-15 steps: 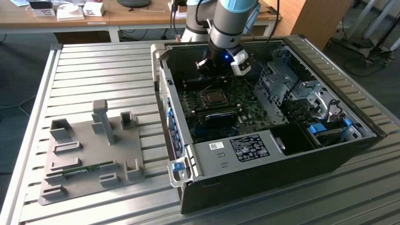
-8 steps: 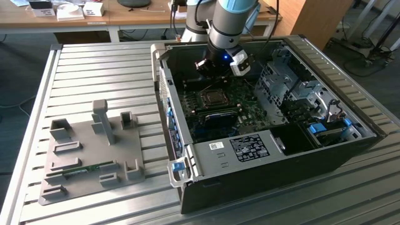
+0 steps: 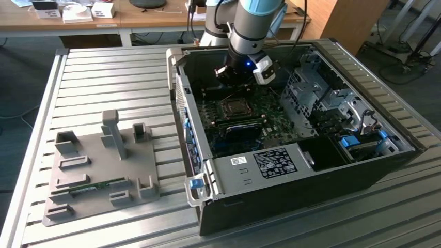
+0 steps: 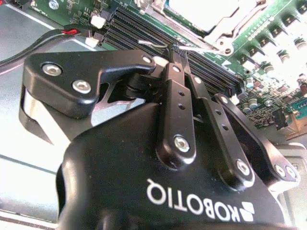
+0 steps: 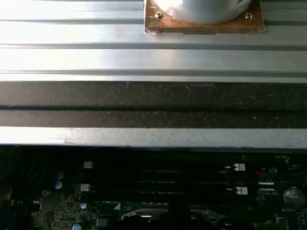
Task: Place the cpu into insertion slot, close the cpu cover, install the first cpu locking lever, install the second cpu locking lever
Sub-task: 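Install the first cpu locking lever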
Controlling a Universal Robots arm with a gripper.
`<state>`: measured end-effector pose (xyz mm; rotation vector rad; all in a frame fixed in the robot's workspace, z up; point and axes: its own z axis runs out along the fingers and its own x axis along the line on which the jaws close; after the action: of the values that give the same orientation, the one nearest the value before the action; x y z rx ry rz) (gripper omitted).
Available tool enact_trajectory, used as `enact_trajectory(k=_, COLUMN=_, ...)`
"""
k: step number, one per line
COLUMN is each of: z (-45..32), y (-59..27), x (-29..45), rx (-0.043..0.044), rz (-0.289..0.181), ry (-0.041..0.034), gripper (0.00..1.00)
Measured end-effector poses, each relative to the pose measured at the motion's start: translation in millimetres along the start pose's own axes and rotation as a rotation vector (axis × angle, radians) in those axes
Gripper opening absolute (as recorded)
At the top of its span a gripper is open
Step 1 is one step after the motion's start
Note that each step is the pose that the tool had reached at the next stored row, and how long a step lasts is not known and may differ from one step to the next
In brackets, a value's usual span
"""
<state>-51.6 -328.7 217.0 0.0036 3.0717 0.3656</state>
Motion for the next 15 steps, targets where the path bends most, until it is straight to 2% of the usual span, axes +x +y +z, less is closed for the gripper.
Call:
enact_trajectory(k=2, z=2.4, y=-0.6, x=0.1, rx=-0.0001, rz=0.000, ry=-0.0001, gripper=0.11)
enact_trajectory(k=15, z=2.9, y=-0.4, x=-3.7, rx=-0.0003, rz=0.000, ry=-0.0002, gripper=0.11)
